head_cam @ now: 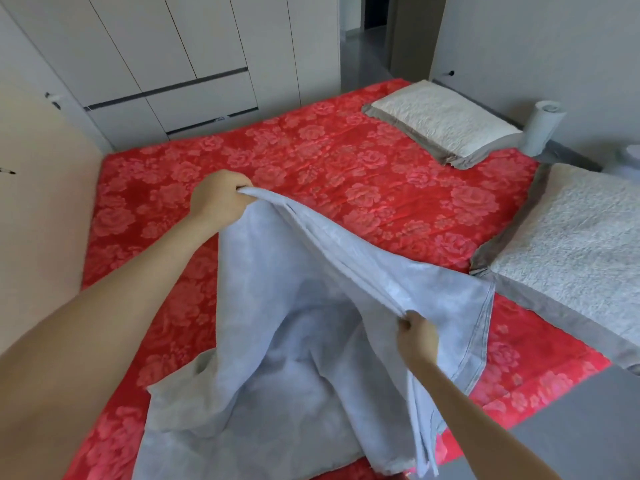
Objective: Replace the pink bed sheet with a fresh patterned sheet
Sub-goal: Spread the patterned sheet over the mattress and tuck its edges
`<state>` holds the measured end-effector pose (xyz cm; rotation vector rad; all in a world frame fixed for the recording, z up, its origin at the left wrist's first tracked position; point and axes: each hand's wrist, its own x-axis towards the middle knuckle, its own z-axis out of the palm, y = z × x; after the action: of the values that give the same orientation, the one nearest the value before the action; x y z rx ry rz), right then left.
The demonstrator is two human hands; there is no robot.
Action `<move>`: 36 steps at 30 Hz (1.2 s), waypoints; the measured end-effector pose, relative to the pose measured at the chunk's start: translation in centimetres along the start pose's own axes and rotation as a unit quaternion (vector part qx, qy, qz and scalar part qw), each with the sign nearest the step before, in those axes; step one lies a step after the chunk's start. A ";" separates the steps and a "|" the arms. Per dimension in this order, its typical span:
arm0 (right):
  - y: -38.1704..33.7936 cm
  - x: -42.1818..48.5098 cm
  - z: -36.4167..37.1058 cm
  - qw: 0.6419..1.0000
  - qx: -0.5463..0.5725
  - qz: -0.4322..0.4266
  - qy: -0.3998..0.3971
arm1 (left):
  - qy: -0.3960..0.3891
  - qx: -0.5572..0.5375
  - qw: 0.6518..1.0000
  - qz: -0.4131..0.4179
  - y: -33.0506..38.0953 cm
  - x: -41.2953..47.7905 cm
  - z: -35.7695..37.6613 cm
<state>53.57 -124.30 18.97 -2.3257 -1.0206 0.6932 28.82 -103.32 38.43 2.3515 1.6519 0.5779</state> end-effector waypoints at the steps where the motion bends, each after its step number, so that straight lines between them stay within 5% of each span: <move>1: -0.6 2.0 -2.7 0.999 0.003 -0.023 0.041 | 0.011 -0.001 1.000 -0.017 -1.0 0.6 -0.1; 6: -10.2 12.3 -17.8 0.969 0.011 -0.127 0.211 | 0.059 -0.023 0.998 -0.021 -0.2 2.9 0.1; 11: -23.9 18.9 -30.4 0.926 0.063 -0.168 0.331 | 0.181 -0.113 0.976 -0.043 6.3 14.3 -6.2; 20: -30.7 20.4 -43.4 0.870 0.137 -0.297 0.369 | 0.391 -0.119 0.912 0.031 20.3 31.6 -26.3; 25: -31.0 16.2 -48.6 0.812 0.204 -0.428 0.339 | 0.497 -0.283 0.815 0.094 29.9 32.8 -35.4; 29: -28.9 11.3 -49.3 0.780 0.249 -0.457 0.349 | 0.485 -0.484 0.692 0.228 32.5 30.3 -36.1; 32: -26.6 7.5 -47.8 0.796 0.266 -0.452 0.303 | 0.450 -0.471 0.729 0.209 30.3 27.5 -33.9; 36: -23.2 3.0 -42.1 0.844 0.297 -0.413 0.168 | 0.337 -0.224 0.913 0.050 21.3 23.9 -27.4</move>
<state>69.74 -118.31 63.99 -1.2220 -1.2615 0.1796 42.29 -89.88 76.01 2.0006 1.3889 1.7349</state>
